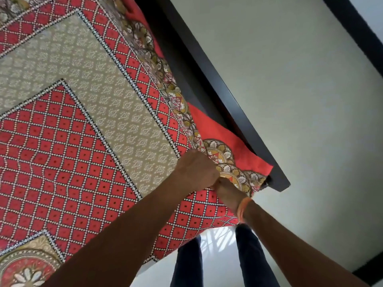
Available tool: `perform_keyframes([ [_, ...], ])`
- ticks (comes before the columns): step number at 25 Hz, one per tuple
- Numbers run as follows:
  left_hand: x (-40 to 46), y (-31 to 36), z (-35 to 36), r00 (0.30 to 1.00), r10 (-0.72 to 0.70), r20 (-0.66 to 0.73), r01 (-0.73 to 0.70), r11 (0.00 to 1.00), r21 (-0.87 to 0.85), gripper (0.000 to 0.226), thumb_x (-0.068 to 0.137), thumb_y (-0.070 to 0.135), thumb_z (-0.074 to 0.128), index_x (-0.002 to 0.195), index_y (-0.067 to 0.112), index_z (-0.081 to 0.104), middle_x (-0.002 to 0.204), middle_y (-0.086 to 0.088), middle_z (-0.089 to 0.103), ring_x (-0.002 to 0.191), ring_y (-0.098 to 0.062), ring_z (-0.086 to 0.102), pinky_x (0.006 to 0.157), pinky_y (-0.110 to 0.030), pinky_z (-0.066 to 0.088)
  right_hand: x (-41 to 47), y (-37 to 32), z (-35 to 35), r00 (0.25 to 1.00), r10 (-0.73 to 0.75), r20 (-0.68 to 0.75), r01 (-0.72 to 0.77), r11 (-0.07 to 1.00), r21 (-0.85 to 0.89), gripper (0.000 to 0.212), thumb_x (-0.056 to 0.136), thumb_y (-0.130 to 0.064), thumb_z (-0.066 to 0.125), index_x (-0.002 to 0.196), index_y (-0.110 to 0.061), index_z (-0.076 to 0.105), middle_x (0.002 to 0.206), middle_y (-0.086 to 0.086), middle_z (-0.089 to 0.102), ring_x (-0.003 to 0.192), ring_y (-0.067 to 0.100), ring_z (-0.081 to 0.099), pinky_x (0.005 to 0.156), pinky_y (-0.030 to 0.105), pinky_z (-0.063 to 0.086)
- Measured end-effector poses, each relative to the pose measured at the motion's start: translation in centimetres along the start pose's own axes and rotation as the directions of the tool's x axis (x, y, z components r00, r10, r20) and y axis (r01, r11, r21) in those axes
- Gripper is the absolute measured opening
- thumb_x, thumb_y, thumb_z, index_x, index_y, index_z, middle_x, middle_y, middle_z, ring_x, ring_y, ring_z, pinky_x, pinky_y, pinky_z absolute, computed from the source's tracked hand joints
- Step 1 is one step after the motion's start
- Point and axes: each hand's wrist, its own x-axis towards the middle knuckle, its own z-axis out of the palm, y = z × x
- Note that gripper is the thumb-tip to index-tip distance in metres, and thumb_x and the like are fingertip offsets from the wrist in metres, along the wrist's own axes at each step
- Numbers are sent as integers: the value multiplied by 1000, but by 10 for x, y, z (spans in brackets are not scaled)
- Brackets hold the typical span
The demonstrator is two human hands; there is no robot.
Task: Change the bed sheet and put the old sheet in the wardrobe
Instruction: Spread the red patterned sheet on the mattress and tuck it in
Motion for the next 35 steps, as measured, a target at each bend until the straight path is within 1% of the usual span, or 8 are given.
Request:
perform_keyframes([
  [9, -12, 59, 37, 989, -70, -127, 80, 994, 73, 31, 92, 37, 45, 91, 19, 70, 97, -3, 71, 98, -22, 62, 110, -49, 26, -15, 58, -20, 969, 137, -208, 16, 799, 601, 19, 82, -13, 63, 99, -15, 72, 104, 15, 72, 93, 32, 68, 84, 41, 55],
  [12, -48, 99, 93, 910, -167, -380, 148, 986, -79, 36, 91, 31, 51, 117, 12, 67, 133, -13, 59, 129, -31, 48, 117, -49, 22, -30, 110, -27, 737, 417, -532, -181, 880, 439, 26, 77, -36, 67, 86, -12, 69, 89, 9, 71, 71, 27, 64, 64, 30, 54],
  [15, -82, 150, 134, 752, -443, -488, 278, 885, -375, 40, 90, 31, 59, 124, 12, 62, 129, -13, 57, 121, -30, 51, 106, -43, 39, -24, 130, -25, 792, 456, -406, -260, 853, 452, 71, 56, -80, 66, 87, -16, 71, 82, 0, 73, 70, 22, 70, 61, 35, 60],
  [18, -88, 194, 143, 475, -866, 154, 307, -1, -952, 53, 86, 64, 52, 107, 16, 63, 113, -5, 64, 98, -23, 63, 89, -44, 55, 30, 193, -32, 852, 335, -403, -277, 941, 196, 69, 47, -79, 63, 90, -24, 66, 86, -5, 72, 77, 19, 69, 75, 39, 59],
  [20, -83, 202, 137, 435, -599, 672, 17, -741, -671, 60, 85, 67, 58, 116, 17, 60, 121, -3, 63, 104, -24, 64, 91, -42, 55, 21, 186, -35, 847, 327, -418, -279, 944, 175, 53, 55, -65, 58, 93, -28, 63, 87, -3, 72, 74, 22, 69, 72, 41, 60],
  [21, -78, 200, 134, 507, -474, 719, -99, -861, -498, 56, 88, 57, 62, 126, 17, 56, 125, -3, 61, 113, -24, 61, 95, -39, 52, -3, 162, -41, 834, 304, -460, -246, 952, 182, 44, 63, -58, 57, 92, -25, 64, 82, -1, 72, 66, 23, 68, 64, 37, 61],
  [24, -55, 192, 121, 606, -465, 645, -301, -885, -355, 49, 88, 40, 70, 127, 14, 55, 121, -4, 61, 104, -21, 60, 85, -33, 53, -55, 116, -59, 777, 268, -569, -133, 954, 267, 18, 88, -28, 65, 89, -10, 67, 79, 11, 67, 51, 22, 61, 37, 17, 48],
  [35, -43, 198, 149, 490, -487, 723, -95, -854, -511, 70, 61, 62, 83, 112, 18, 63, 86, -3, 55, 66, -14, 46, 49, -24, 40, -56, 88, -79, 941, 294, -168, 2, 490, 872, 12, 85, -4, 58, 94, -4, 65, 89, 16, 70, 75, 26, 66, 70, 35, 57],
])
